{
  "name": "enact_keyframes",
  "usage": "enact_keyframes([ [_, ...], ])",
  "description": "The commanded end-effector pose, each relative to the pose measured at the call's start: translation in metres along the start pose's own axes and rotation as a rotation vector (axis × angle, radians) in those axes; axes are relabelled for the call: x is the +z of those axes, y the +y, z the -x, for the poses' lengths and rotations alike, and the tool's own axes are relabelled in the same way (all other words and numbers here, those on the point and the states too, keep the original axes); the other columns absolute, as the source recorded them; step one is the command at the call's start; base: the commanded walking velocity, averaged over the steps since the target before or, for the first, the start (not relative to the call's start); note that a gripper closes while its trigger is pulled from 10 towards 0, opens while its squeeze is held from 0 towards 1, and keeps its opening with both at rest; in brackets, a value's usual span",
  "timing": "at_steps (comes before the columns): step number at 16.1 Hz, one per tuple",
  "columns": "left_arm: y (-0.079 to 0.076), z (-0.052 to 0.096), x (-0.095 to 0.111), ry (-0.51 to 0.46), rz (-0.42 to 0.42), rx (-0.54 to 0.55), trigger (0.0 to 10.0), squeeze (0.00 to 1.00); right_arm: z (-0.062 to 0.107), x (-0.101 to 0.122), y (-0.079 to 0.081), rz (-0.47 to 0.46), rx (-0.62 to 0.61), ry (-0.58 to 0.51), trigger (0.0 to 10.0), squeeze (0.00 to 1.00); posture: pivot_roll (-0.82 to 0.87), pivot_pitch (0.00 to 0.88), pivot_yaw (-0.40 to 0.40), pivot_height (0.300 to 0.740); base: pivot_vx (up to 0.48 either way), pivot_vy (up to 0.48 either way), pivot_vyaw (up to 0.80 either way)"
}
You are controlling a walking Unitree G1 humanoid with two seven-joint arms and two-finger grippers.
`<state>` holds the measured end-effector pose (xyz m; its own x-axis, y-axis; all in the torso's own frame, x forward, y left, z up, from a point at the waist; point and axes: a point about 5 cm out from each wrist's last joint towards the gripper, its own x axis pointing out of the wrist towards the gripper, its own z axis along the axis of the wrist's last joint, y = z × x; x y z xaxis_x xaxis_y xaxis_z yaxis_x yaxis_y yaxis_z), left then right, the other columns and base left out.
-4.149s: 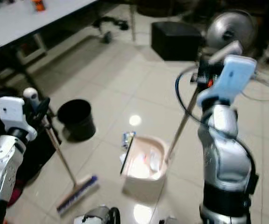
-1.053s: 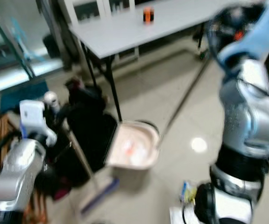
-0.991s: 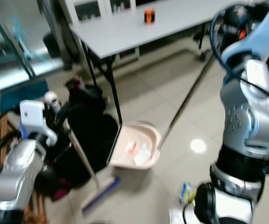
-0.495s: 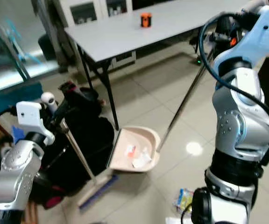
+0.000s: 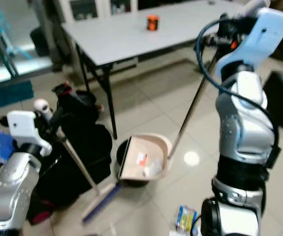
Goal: Sweep floor
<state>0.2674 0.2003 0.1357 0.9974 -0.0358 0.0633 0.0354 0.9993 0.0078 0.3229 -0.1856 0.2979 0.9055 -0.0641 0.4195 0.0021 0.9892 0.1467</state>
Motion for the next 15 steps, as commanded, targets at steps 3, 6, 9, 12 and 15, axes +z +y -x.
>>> enact_keyframes([
  [3, 0.012, 0.005, 0.01, -0.039, -0.041, 0.057, 10.0, 0.0, -0.005, 0.007, 0.02, -0.024, 0.083, -0.061, 10.0, 0.0, 0.14, 0.0, -0.026, 0.74, 0.363, 0.0, 0.0],
  [6, 0.015, 0.01, 0.01, -0.036, -0.05, 0.069, 10.0, 0.0, -0.005, 0.001, 0.025, -0.008, 0.097, -0.083, 10.0, 0.0, 0.14, 0.0, -0.027, 0.74, 0.364, 0.0, 0.0],
  [9, 0.013, 0.006, 0.011, -0.031, -0.059, 0.049, 10.0, 0.0, -0.005, -0.009, 0.024, -0.002, 0.062, -0.098, 10.0, 0.0, 0.15, 0.0, -0.006, 0.74, 0.364, 0.0, 0.0],
  [12, 0.007, 0.003, 0.007, -0.009, -0.037, 0.02, 10.0, 0.0, -0.004, -0.006, 0.015, 0.027, 0.007, -0.123, 10.0, 0.0, 0.1, 0.0, 0.043, 0.74, 0.0, 0.0, 0.0],
  [15, 0.004, 0.002, 0.004, 0.008, -0.04, 0.005, 10.0, 0.0, -0.004, -0.007, 0.014, 0.046, 0.002, -0.142, 10.0, 0.0, 0.1, 0.0, 0.051, 0.74, 0.0, 0.0, 0.0],
])
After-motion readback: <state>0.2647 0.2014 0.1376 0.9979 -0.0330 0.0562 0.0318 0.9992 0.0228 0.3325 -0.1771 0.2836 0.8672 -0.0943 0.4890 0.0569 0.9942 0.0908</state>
